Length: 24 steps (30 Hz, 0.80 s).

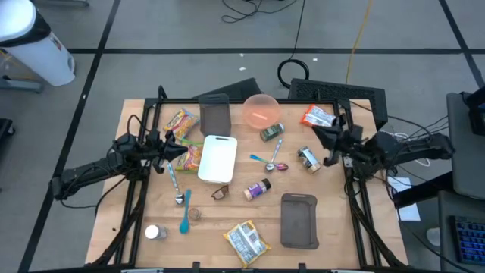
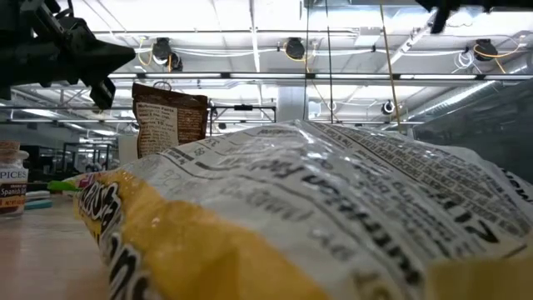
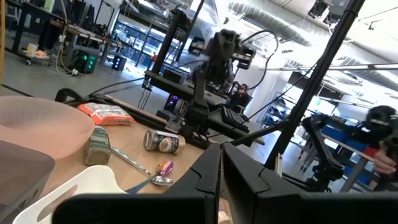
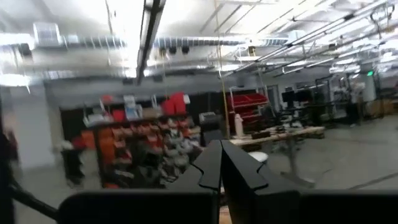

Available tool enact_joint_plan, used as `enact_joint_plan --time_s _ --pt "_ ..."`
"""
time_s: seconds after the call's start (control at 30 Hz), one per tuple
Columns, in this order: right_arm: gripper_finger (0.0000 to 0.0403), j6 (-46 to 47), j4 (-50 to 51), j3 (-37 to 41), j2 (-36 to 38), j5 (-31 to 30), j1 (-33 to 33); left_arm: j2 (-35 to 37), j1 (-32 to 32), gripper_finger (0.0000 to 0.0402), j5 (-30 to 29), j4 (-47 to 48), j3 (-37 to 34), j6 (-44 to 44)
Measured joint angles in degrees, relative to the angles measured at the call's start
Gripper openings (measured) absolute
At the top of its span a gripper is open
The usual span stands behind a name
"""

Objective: Pick & Place Food Item
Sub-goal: Put blue noodle pack into the bottom black transparent bin

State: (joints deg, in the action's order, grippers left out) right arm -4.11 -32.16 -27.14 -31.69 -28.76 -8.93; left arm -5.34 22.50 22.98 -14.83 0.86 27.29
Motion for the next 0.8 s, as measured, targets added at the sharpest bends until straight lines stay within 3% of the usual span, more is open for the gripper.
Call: enact_joint_plan --time_s 0.17,0.37,0.7,0.8 --pt "0.0000 1.51 0.45 -9.12 -16.93 0.10 1.38 -0.03 0.00 0.0021 -4.00 -2.14 0.00 0.31" --pt "0.0000 12.30 -5.43 -15.75 -31.43 0.33 4.72 -0.02 -0.02 0.0021 -15.84 -14.52 0.00 13.48" --pt "0.0000 28.04 -18.48 -16.30 -41.90 0.33 7.67 0.00 -0.02 0.0021 -31.35 -22.44 0.02 9.58" --pt "0.0000 31.49 -19.55 -16.30 -43.40 0.29 7.89 -0.02 -0.04 0.0021 -32.06 -24.45 0.02 13.74"
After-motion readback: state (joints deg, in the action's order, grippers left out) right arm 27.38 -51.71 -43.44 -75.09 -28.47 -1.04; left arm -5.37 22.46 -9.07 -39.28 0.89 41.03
